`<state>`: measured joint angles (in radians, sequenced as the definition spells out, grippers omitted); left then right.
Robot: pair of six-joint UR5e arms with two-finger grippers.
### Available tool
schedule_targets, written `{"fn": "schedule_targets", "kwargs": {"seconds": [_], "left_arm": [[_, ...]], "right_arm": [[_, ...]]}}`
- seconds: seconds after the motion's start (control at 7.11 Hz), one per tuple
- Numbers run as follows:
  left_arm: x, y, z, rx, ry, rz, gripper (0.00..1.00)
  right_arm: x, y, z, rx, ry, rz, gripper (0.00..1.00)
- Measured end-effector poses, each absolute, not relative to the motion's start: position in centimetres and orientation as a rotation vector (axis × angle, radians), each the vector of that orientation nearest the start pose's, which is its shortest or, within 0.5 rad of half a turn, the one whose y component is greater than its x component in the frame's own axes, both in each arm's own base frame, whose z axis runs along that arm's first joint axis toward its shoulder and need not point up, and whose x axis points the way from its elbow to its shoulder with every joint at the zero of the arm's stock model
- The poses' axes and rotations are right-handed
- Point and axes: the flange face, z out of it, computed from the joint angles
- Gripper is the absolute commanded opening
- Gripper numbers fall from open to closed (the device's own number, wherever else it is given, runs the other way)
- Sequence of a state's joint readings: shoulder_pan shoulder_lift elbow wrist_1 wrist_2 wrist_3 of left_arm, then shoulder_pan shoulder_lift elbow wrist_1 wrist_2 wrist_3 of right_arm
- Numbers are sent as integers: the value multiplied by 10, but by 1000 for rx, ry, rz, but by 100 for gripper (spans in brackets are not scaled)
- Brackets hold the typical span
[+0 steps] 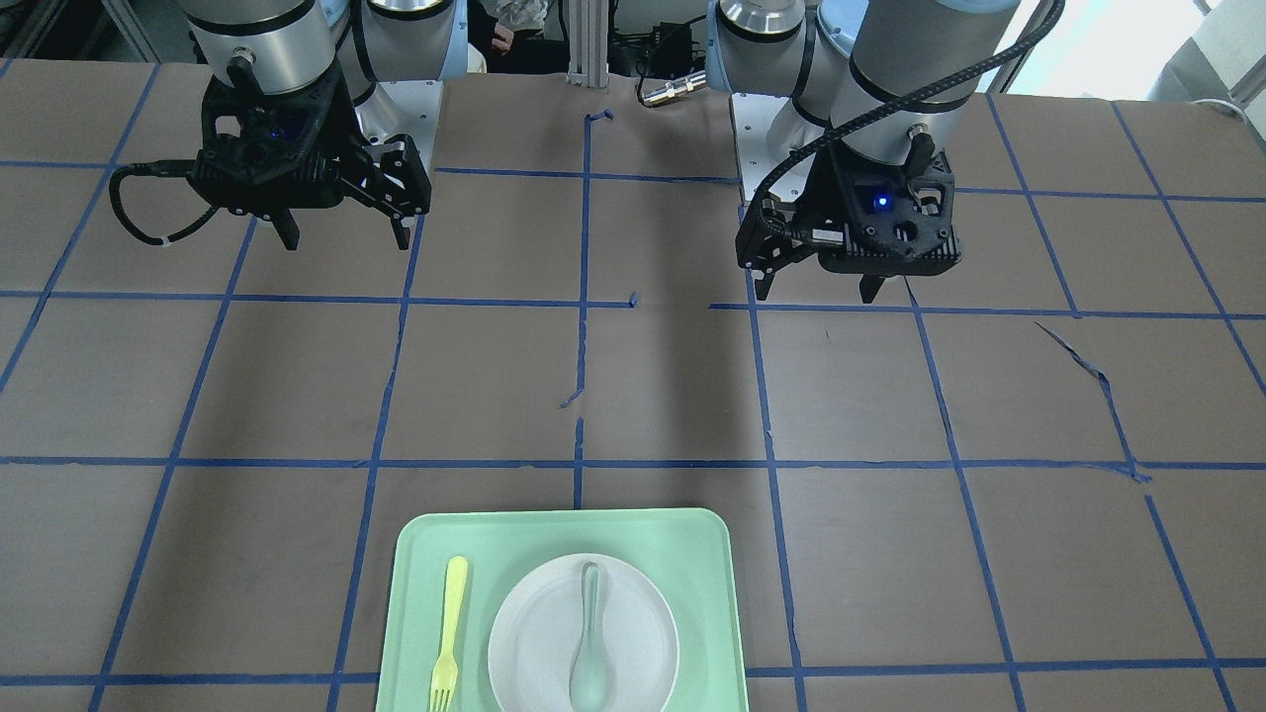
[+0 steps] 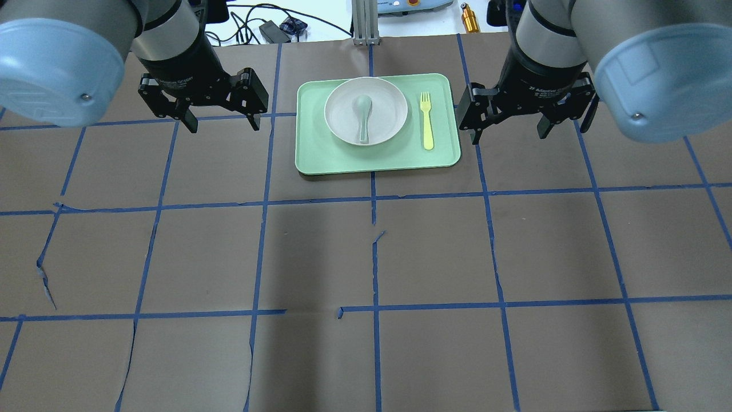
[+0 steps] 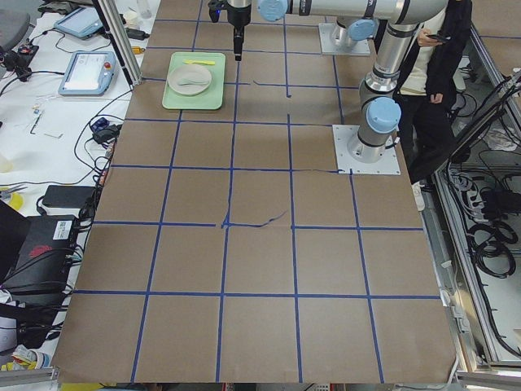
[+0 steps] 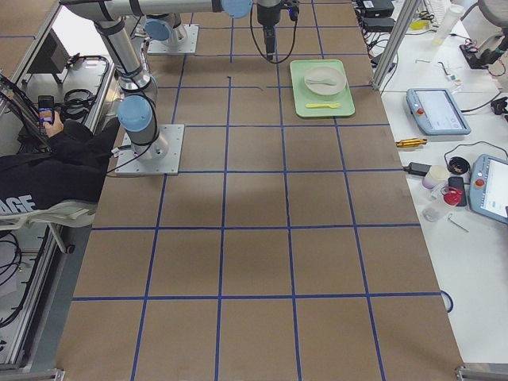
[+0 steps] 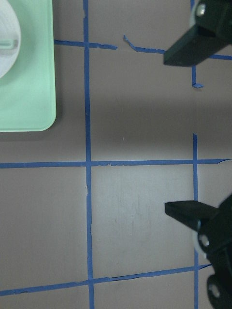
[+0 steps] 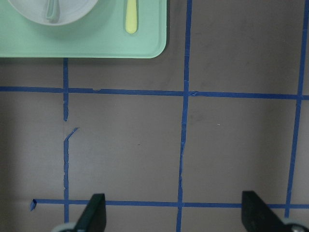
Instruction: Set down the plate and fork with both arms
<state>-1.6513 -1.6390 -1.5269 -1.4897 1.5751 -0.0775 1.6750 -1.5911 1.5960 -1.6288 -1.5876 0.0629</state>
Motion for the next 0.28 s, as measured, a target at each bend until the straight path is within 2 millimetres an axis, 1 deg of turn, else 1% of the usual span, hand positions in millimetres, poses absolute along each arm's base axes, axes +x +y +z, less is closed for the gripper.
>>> {"fn": "schedule_targets", "kwargs": {"seconds": [0.28], "left_arm": [[-176,-514,483,6,3141,-101,100]], "right_arm": [[182,-473,491,-65,3150,-89,100]]}}
